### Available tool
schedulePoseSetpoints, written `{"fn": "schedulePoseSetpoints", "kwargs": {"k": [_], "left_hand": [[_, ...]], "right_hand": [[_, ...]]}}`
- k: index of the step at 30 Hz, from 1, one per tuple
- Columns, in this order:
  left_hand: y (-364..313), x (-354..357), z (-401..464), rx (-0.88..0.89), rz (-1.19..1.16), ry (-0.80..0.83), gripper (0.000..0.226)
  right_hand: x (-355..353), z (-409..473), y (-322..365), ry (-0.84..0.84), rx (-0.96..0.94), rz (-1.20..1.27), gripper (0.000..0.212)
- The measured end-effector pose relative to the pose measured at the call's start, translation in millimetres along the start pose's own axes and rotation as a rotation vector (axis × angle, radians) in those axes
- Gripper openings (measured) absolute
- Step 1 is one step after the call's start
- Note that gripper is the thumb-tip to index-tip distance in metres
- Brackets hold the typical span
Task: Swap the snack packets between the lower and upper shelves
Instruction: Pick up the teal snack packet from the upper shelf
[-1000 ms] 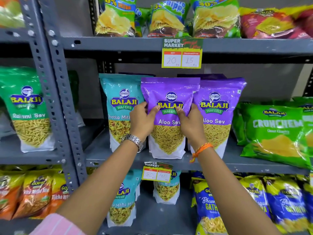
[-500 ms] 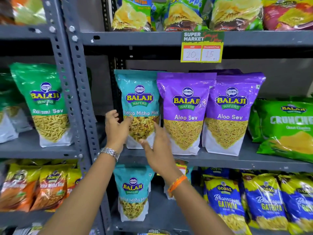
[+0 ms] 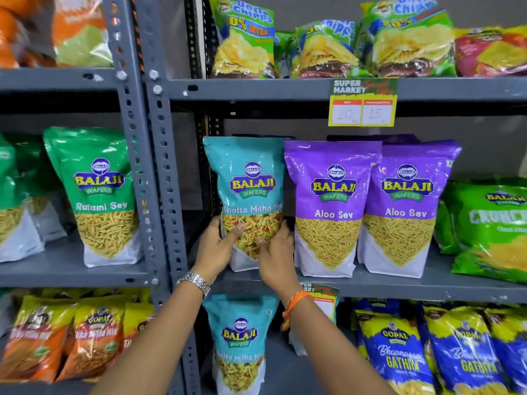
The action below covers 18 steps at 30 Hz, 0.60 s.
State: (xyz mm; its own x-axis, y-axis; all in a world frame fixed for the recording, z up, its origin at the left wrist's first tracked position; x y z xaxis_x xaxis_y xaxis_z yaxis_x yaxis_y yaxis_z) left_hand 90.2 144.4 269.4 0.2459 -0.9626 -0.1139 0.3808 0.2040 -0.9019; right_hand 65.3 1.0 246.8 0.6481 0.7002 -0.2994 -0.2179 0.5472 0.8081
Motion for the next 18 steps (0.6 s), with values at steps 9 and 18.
{"fn": "schedulePoseSetpoints", "kwargs": {"k": [9,18], "left_hand": [[-7.8,-28.2,-29.7,0.181,0.288,-0.196,0.042],[-21.9,-56.3,-68.3,0.215,0.148,-0.109,0.055]], "right_hand": [[-6.8,-3.8,-1.2,0.199,-0.037,0.093,0.059],[-53.3,-48.4,15.6,0.183,-0.069,0.380,0.058]]}}
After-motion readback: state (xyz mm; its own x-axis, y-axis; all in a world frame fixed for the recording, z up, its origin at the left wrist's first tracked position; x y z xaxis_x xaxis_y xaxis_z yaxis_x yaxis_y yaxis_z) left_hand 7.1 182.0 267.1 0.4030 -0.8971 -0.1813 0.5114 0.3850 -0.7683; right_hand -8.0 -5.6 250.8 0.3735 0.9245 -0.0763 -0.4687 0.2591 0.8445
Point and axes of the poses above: each hand's wrist, its own z-axis towards the middle knuckle, its own x-axis out of the palm, y = z × x, the point moved 3 cm from there along z, towards the middle knuckle, and after that the axes turned 10 degrees about -y, right-handed, at the moved point
